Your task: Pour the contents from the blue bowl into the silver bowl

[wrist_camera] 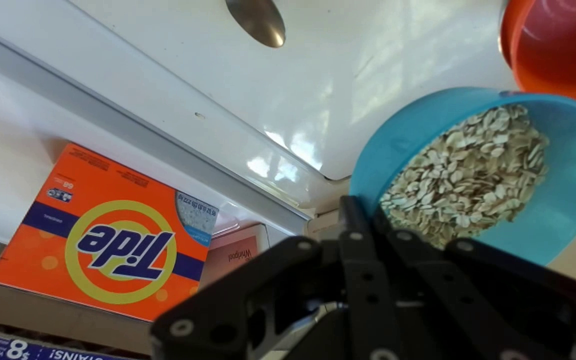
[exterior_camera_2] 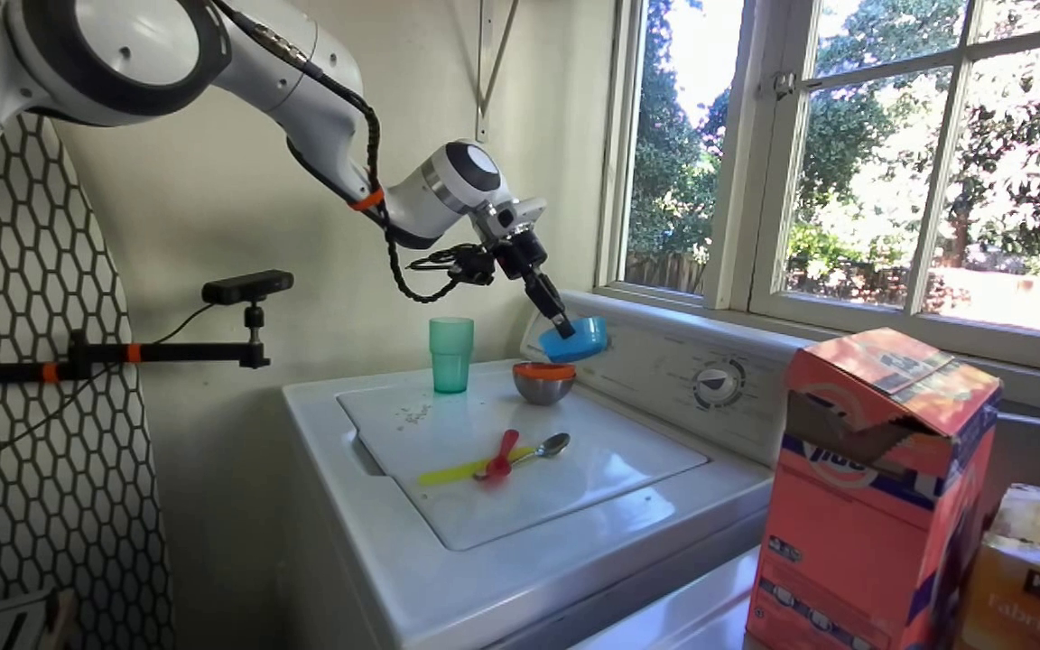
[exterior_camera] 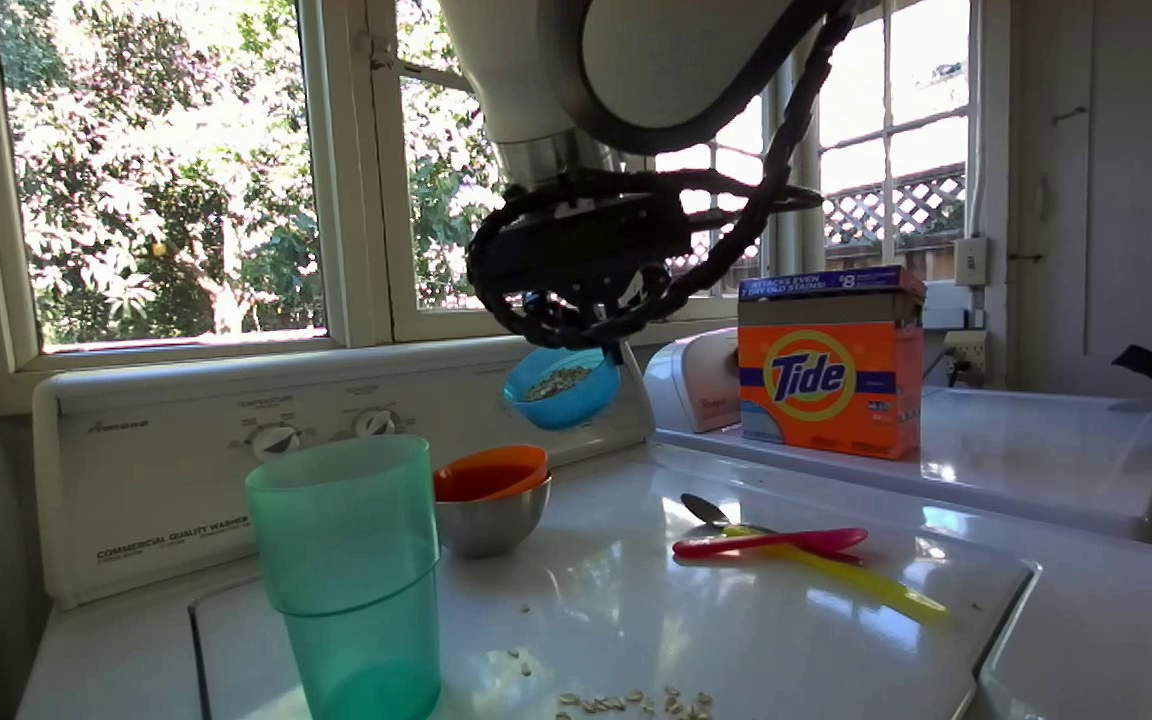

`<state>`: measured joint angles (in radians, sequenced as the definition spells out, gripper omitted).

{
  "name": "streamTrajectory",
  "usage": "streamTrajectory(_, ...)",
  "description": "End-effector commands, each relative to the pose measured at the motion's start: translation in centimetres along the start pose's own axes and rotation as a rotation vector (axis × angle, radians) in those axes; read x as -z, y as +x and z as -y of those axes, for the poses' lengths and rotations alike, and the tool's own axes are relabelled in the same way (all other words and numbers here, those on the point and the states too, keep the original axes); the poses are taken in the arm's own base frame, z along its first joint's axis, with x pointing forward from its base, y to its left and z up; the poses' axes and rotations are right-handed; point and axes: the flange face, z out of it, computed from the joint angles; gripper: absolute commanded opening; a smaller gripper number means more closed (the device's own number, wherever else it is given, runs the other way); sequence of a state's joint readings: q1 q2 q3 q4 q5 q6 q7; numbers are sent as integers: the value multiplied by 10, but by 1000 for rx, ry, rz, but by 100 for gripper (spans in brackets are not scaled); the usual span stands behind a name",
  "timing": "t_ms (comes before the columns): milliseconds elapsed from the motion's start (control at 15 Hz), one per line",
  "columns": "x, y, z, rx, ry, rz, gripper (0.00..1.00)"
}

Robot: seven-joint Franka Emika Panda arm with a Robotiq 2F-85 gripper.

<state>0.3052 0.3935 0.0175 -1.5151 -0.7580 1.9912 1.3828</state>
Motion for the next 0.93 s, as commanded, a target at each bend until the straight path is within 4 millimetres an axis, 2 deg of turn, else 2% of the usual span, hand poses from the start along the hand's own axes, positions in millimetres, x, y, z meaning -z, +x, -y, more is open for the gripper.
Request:
streamTrajectory(0,3,1,0,0,1,0,1)
streamTrajectory(467,15,-30,46,188,-51,-137,1)
streamTrajectory(867,20,-35,78,290,-87,-298,1)
